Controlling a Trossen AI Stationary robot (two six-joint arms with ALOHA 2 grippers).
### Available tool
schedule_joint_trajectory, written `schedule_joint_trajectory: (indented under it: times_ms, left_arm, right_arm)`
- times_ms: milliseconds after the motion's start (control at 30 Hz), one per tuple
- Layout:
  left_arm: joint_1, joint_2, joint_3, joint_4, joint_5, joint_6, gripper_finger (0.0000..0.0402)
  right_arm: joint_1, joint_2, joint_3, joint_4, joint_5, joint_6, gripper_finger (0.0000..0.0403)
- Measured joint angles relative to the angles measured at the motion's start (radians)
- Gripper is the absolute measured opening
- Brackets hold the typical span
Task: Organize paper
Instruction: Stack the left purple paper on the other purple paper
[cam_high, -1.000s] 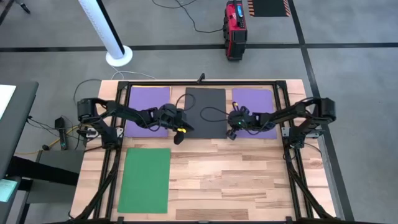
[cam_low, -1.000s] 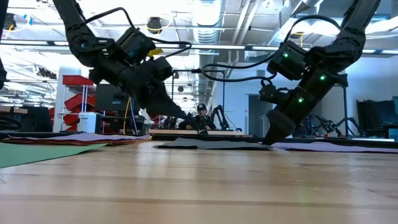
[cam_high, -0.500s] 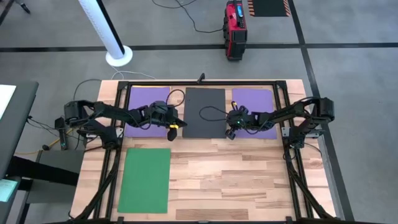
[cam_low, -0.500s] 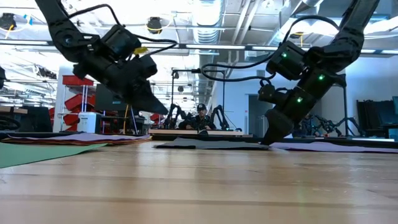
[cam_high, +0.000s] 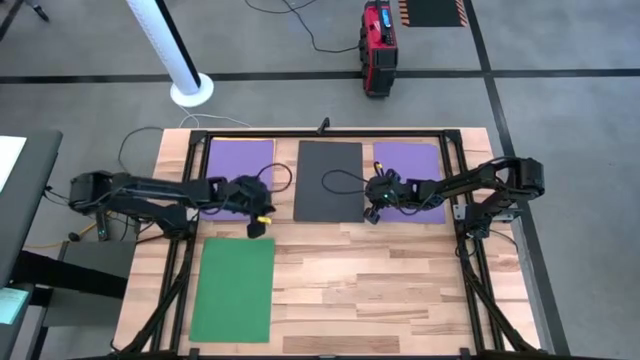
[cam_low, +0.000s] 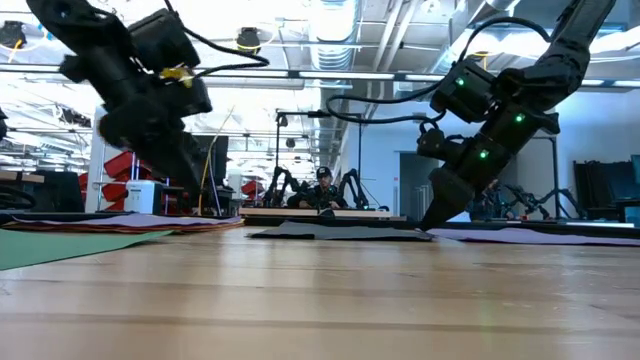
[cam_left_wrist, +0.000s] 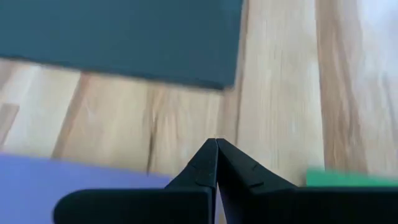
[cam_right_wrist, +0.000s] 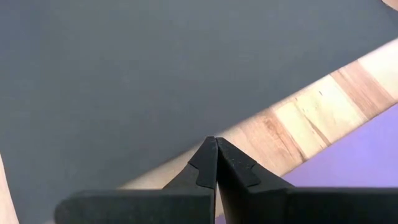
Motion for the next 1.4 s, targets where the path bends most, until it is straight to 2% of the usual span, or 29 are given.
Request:
schedule_joint_trajectory:
  times_ms: [233, 400, 800, 1000, 1233, 1400]
  left_arm:
    - [-0.136, 0.000, 0.000, -0.103, -0.215, 0.024, 0.0000]
    - [-0.182, 0.047, 0.000, -0.139, -0.314, -0.008, 0.0002]
    - [-0.215, 0.077, 0.000, -0.156, -0.262, -0.017, 0.0087]
    - [-0.215, 0.130, 0.000, -0.182, -0.285, -0.053, 0.0114]
    - [-0.215, 0.163, 0.003, -0.181, -0.299, -0.060, 0.0108]
    - [-0.216, 0.162, 0.003, -0.188, -0.289, -0.069, 0.0062]
  right_arm:
    - [0.001, -0.001, 0.000, -0.012, 0.004, 0.000, 0.0000]
    - [0.001, -0.002, 0.000, -0.011, 0.004, 0.000, 0.0000]
    - [0.001, -0.002, 0.000, -0.010, 0.005, 0.001, 0.0000]
    - [0.001, -0.003, 0.001, -0.010, 0.006, 0.001, 0.0000]
    - [0.001, -0.003, 0.001, -0.010, 0.006, 0.003, 0.0000]
    - [0.001, -0.003, 0.001, -0.010, 0.006, 0.003, 0.0000]
